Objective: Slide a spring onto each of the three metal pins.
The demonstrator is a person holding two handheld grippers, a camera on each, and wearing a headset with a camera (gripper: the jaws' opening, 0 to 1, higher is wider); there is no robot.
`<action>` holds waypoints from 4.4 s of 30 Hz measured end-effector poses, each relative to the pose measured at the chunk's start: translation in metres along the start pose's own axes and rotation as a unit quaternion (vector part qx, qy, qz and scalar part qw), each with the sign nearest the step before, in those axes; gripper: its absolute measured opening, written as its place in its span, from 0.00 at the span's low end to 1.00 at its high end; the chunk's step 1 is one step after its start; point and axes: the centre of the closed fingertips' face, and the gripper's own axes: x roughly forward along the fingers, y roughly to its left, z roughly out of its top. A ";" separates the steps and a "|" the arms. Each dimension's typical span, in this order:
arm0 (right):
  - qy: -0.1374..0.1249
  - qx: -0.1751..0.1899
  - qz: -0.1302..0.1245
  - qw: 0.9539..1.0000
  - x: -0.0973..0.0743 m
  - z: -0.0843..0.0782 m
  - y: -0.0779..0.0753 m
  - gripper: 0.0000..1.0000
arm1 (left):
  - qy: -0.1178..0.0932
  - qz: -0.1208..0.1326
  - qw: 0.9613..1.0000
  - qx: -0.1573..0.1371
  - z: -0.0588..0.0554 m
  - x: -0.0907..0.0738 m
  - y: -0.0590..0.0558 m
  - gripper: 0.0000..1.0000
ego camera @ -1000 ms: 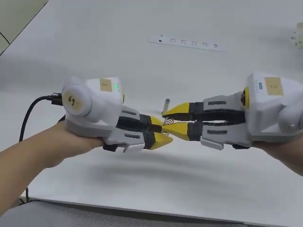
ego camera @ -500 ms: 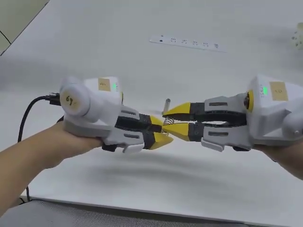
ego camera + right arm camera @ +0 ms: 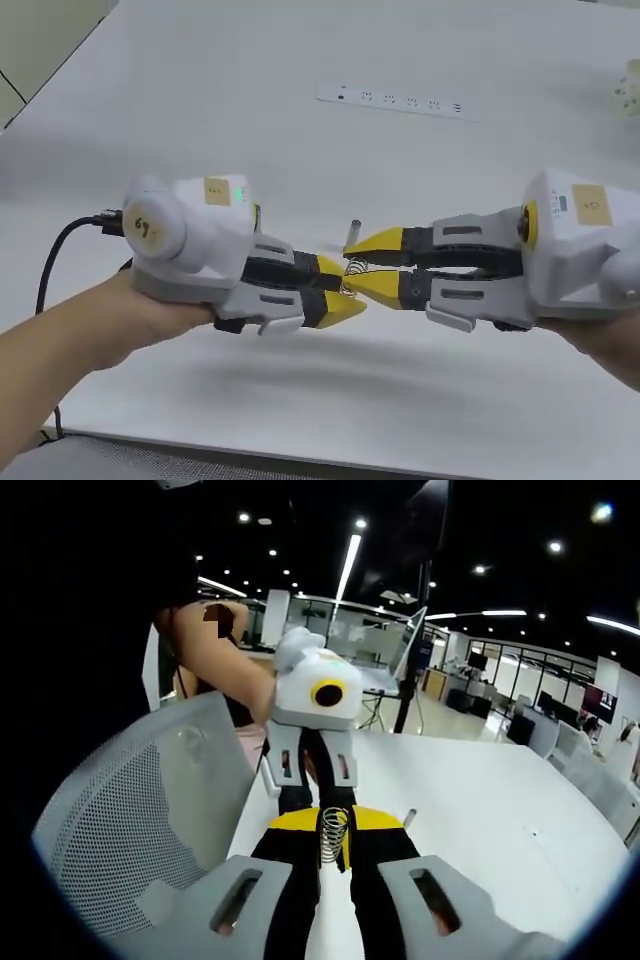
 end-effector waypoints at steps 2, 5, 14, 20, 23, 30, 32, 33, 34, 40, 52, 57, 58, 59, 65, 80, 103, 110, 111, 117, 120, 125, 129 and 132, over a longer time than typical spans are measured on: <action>0.000 0.001 -0.001 1.000 0.000 0.001 -0.001 0.07 | -0.003 0.002 1.000 0.000 0.001 -0.001 0.001 0.03; 0.002 0.002 -0.002 1.000 0.000 0.000 -0.001 0.07 | -0.002 0.003 1.000 0.002 0.000 -0.001 0.001 0.03; 0.007 -0.002 -0.011 1.000 -0.002 0.002 -0.007 0.07 | 0.000 0.016 1.000 0.001 -0.002 -0.004 0.004 0.11; 0.010 -0.002 -0.015 1.000 -0.003 0.002 -0.010 0.07 | 0.003 0.035 0.999 0.001 -0.006 -0.012 0.011 0.18; 0.013 -0.003 -0.016 1.000 -0.002 0.002 -0.009 0.07 | 0.003 0.047 0.999 -0.001 -0.008 -0.018 0.017 0.21; 0.018 -0.001 -0.023 1.000 -0.005 -0.003 -0.012 0.07 | 0.003 0.082 0.997 -0.008 -0.012 -0.039 0.031 0.31; 0.021 -0.002 -0.025 0.999 -0.006 -0.003 -0.012 0.07 | 0.006 0.088 0.996 -0.008 -0.013 -0.043 0.033 0.33; 0.022 -0.002 -0.026 0.999 -0.006 -0.004 -0.013 0.07 | 0.007 0.093 0.996 -0.009 -0.014 -0.046 0.034 0.34; 0.023 -0.001 -0.028 0.999 -0.007 -0.004 -0.014 0.07 | 0.008 0.099 0.995 -0.010 -0.016 -0.049 0.037 0.36; 0.027 -0.002 -0.037 0.999 -0.010 -0.005 -0.017 0.07 | 0.008 0.135 0.990 -0.026 -0.023 -0.070 0.049 0.46; 0.048 0.001 -0.050 0.998 -0.012 -0.016 -0.021 0.07 | 0.023 0.186 0.981 -0.043 -0.047 -0.099 0.061 0.60; 0.048 0.003 -0.052 0.997 -0.015 -0.019 -0.021 0.07 | 0.023 0.200 0.978 -0.047 -0.052 -0.104 0.063 0.73; 0.049 0.004 -0.053 0.997 -0.016 -0.020 -0.022 0.07 | 0.023 0.203 0.977 -0.051 -0.053 -0.106 0.065 0.75; 0.050 0.004 -0.055 0.997 -0.017 -0.021 -0.023 0.07 | 0.023 0.207 0.977 -0.052 -0.054 -0.108 0.066 0.77; 0.056 0.008 -0.064 0.996 -0.022 -0.025 -0.028 0.07 | 0.009 0.234 0.970 -0.065 -0.054 -0.120 0.075 0.89; 0.086 0.025 -0.072 0.993 -0.032 -0.049 -0.038 0.07 | 0.007 0.250 0.965 -0.075 -0.058 -0.127 0.077 0.98; 0.113 0.052 -0.123 0.985 -0.064 -0.079 -0.065 0.07 | 0.008 0.260 0.962 -0.084 -0.065 -0.134 0.078 0.98; 0.117 0.055 -0.136 0.982 -0.069 -0.082 -0.077 0.07 | 0.011 0.261 0.961 -0.086 -0.068 -0.135 0.076 0.98; 0.117 0.055 -0.138 0.982 -0.070 -0.083 -0.079 0.07 | 0.011 0.262 0.961 -0.086 -0.069 -0.135 0.076 0.98; 0.118 0.058 -0.149 0.980 -0.071 -0.085 -0.089 0.07 | 0.012 0.264 0.961 -0.087 -0.070 -0.137 0.076 0.98; 0.118 0.062 -0.154 0.979 -0.073 -0.088 -0.094 0.07 | 0.010 0.265 0.960 -0.088 -0.070 -0.139 0.076 0.98; 0.118 0.068 -0.168 0.976 -0.076 -0.090 -0.105 0.07 | 0.009 0.265 0.960 -0.087 -0.069 -0.139 0.076 0.98; 0.115 0.073 -0.175 0.975 -0.078 -0.089 -0.112 0.07 | 0.010 0.265 0.960 -0.088 -0.069 -0.138 0.076 0.98; 0.112 0.076 -0.181 0.974 -0.078 -0.089 -0.118 0.07 | 0.010 0.264 0.961 -0.087 -0.069 -0.137 0.075 0.98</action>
